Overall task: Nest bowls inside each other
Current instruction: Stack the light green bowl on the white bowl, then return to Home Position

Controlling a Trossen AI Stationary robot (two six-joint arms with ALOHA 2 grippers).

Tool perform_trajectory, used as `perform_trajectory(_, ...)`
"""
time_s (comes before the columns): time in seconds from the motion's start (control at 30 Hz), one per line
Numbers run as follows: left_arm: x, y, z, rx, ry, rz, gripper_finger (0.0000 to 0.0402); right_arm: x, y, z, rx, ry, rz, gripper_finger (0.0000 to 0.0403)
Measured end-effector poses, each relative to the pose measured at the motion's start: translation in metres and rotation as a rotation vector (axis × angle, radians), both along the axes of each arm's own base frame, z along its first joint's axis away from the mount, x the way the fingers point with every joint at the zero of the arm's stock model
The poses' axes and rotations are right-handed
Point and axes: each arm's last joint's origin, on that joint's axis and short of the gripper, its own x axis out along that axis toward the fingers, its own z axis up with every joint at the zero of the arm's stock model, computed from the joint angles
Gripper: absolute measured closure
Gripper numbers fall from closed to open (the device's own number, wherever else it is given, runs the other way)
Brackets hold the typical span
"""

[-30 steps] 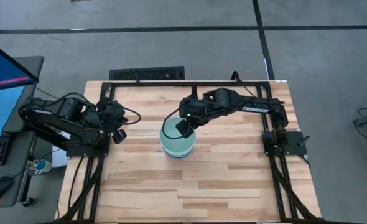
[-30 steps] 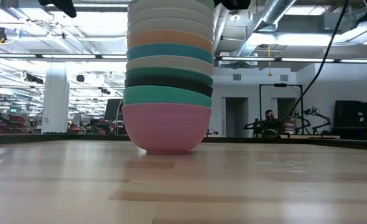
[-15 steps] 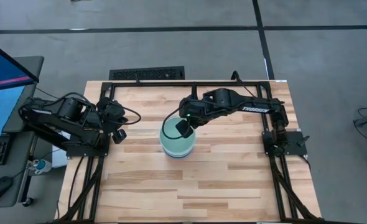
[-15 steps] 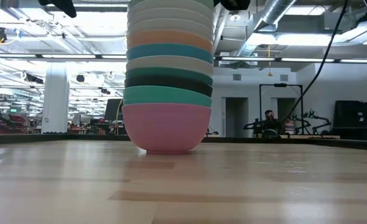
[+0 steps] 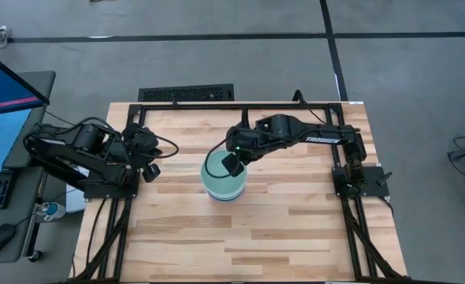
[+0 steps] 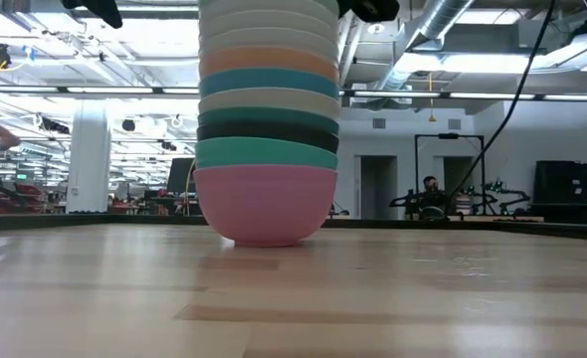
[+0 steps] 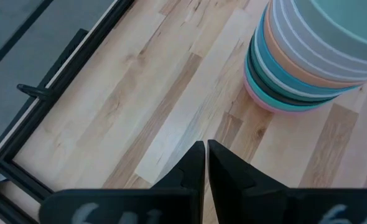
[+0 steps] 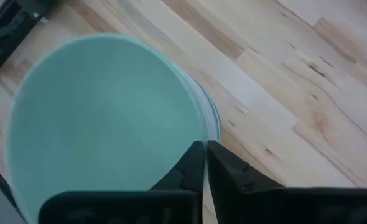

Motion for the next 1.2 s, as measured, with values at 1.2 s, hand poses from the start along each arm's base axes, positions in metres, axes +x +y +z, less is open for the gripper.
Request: perform_trajectory(1.2, -0.157, 0.023, 0.108, -0.070, -1.165, -0.774, 0.0392, -0.279, 0.047, 0.188, -0.394, -1.017, 0.578, 0.0347)
